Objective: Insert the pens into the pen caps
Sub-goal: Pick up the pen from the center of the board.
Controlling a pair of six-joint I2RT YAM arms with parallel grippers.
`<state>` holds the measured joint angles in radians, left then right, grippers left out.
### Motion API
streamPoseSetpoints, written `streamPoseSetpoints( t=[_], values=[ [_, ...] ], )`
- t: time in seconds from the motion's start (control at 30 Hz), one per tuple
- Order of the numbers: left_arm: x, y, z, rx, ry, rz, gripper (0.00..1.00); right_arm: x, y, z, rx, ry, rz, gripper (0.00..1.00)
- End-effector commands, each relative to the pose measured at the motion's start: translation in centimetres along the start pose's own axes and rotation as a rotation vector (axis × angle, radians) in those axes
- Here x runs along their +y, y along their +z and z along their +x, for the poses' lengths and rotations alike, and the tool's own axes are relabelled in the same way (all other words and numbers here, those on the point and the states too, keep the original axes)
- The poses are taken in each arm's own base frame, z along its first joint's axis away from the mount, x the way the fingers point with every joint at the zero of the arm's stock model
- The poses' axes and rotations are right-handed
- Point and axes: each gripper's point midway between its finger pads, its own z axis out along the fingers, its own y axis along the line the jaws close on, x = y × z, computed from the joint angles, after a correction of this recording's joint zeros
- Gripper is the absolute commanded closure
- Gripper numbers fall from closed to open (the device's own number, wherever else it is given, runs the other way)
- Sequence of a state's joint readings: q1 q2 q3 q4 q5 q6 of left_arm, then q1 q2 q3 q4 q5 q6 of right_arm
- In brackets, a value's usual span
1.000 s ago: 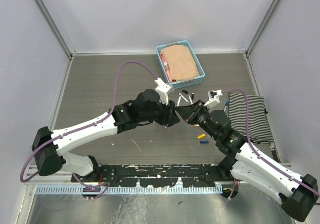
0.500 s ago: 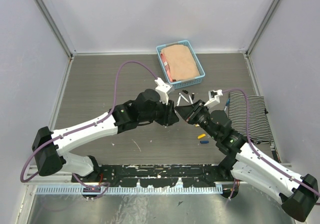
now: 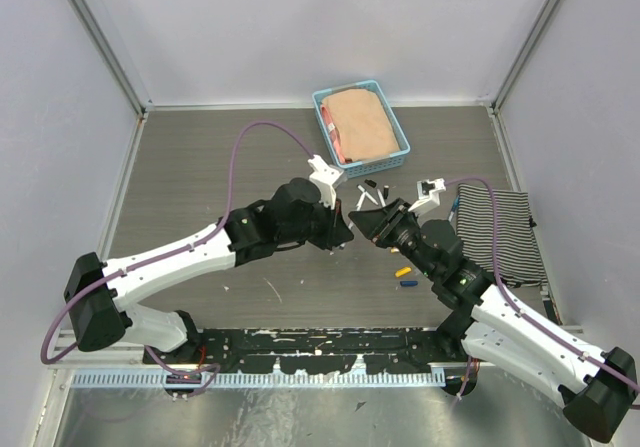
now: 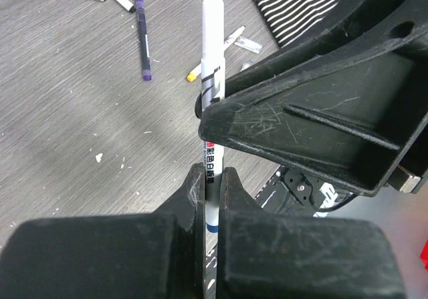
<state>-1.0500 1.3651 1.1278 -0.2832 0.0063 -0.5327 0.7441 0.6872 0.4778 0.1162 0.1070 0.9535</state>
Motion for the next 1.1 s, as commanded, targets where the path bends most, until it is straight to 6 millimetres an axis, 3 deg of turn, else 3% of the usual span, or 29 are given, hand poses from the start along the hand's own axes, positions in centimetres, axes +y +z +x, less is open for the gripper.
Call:
streamPoseSetpoints(
  t=[0.0,0.2,0.3,0.5,0.63,0.9,1.07],
  values=[
    [-1.0,-0.1,-1.1,-0.027,0.011,0.026,1.0,3.1,-0.2,-2.2,-0.064,0.01,-0.082,0.64],
    [0.6,-1.1,-1.7,-0.029,0.049,-0.06,1.0,2.3,-1.1,-3.8,-0.106,-0.068,0.012,0.33],
    [1.4,-1.8,-2.2,-0.009,0.066,-0.083,1.0,1.4,-1.7,-5.0,-0.14,-0.119,0.096,0.25],
    [2.7,-2.9,-2.8,0.043,0.073,-0.105,1.0,-0.7,-3.3,-6.2,-0.158,-0.16,0.247,0.23],
    [4.7,-3.9,-3.5,0.062,0.072,-0.226,1.0,-2.3,-4.3,-7.3,-0.189,-0.193,0.363,0.22],
    [6.8,-5.4,-4.8,0.066,0.072,-0.324,1.0,-4.0,-5.5,-7.9,-0.142,-0.367,0.475,0.2],
    [7.3,-6.3,-5.8,0.02,0.06,-0.331,1.0,-3.7,-6.1,-8.5,-0.093,-0.421,0.543,0.2]
  ],
)
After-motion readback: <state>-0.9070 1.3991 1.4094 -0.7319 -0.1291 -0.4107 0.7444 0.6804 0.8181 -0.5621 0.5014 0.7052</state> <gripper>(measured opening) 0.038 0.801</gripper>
